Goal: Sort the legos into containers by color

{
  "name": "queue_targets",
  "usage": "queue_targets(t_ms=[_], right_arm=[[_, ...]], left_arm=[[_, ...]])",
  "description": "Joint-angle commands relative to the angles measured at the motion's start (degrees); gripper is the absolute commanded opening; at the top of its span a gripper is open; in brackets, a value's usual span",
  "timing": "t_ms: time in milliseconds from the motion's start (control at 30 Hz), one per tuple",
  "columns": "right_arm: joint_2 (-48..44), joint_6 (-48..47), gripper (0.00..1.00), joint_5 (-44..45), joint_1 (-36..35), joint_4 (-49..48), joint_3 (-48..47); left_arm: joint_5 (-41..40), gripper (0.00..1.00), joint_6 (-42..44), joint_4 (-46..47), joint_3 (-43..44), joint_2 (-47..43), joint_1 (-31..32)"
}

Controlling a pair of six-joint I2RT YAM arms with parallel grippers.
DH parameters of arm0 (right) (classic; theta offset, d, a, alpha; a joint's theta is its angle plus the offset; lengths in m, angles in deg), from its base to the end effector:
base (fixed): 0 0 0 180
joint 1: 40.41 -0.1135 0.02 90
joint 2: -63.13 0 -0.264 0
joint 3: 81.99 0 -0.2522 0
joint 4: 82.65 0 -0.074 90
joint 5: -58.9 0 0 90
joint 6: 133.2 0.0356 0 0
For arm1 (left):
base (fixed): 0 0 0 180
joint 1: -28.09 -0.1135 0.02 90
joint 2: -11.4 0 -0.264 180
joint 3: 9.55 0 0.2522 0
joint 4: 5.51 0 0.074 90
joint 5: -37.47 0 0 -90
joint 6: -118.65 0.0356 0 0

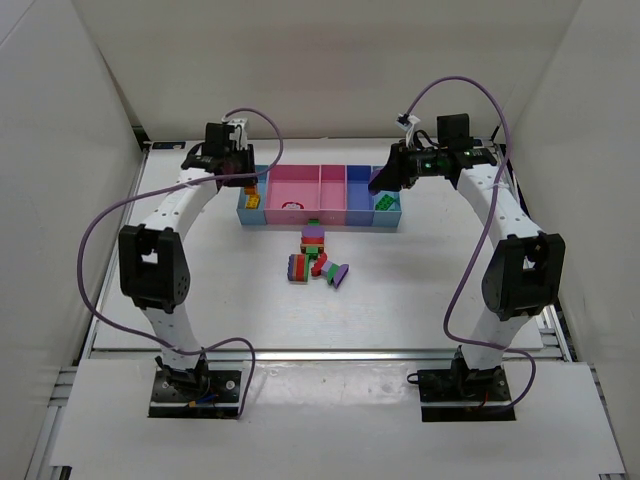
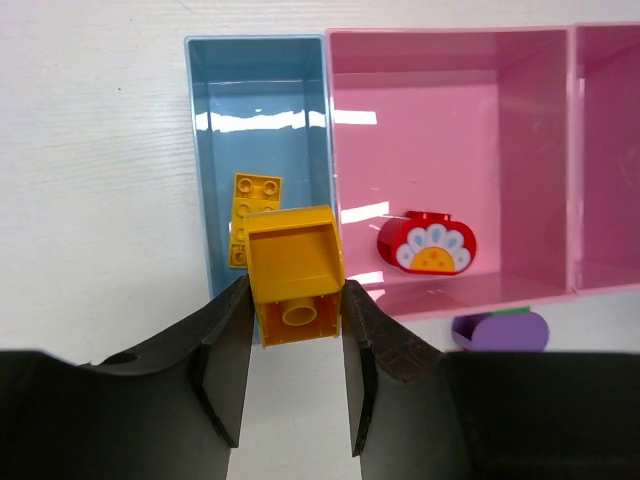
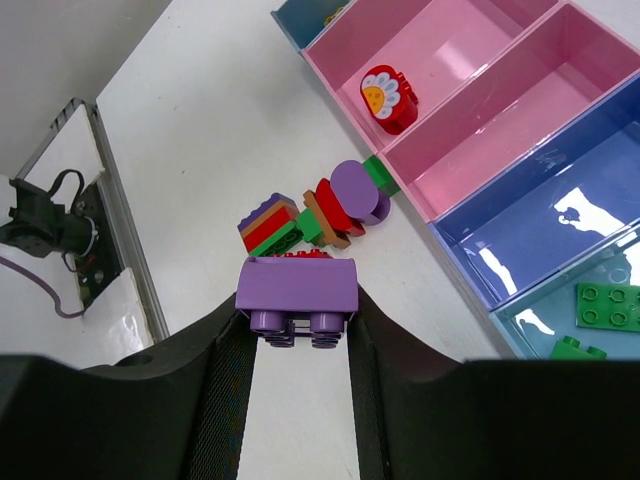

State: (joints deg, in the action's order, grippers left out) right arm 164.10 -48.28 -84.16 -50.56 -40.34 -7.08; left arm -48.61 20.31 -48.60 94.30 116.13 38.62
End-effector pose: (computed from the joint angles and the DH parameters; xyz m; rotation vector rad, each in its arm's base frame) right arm 0.3855 0.0979 0.3318 -0.7689 1.9777 1.0728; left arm 0.4106 -0.0788 0.2889 0.0790 2.3475 -0.2428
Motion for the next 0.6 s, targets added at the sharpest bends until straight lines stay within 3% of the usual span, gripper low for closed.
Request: queue_targets(t_ms=[0, 100, 167, 233, 333, 367, 467, 567], right_arm=[[0.46, -0.19, 0.00, 0.50, -0.13, -1.49, -2.10], [0.98, -0.10, 0.00, 1.03, -0.22, -1.57, -2.36], [1.59, -0.10, 0.00, 1.55, -0.22, -1.75, -2.71], [2.12, -0.10, 0.00, 2.08, -0.13, -1.57, -3.15], [3.35, -0.19, 0.00, 3.39, -0.13, -1.66, -4.20], [3.71, -0.10, 0.00, 3.83, -0.22, -1.57, -4.47], [5.37, 0.07, 0.00, 5.42, -0.31, -1.93, -5.52], [6.87, -0.54, 0.00, 8.49, -0.83, -1.93, -6.92]], left_arm=[[-3.48, 0.10, 1.40, -1.70, 3.69, 1.35, -0.77], [-3.57, 0.10, 1.92, -1.70, 4.92, 3.02, -1.12], [-3.31, 0.17, 2.19, -1.97, 5.71, 4.34, -1.12], [-2.96, 0.34, 1.92, -2.23, 5.98, 4.96, -1.12], [-2.78, 0.49, 1.92, -2.23, 6.07, 5.57, -1.21], [-2.61, 0.59, 1.75, -2.23, 6.16, 5.75, -1.21], [-1.38, 0.73, 1.40, -2.23, 6.51, 6.28, -1.38], [-0.67, 0.76, 0.08, -2.06, 6.77, 6.02, -1.56]])
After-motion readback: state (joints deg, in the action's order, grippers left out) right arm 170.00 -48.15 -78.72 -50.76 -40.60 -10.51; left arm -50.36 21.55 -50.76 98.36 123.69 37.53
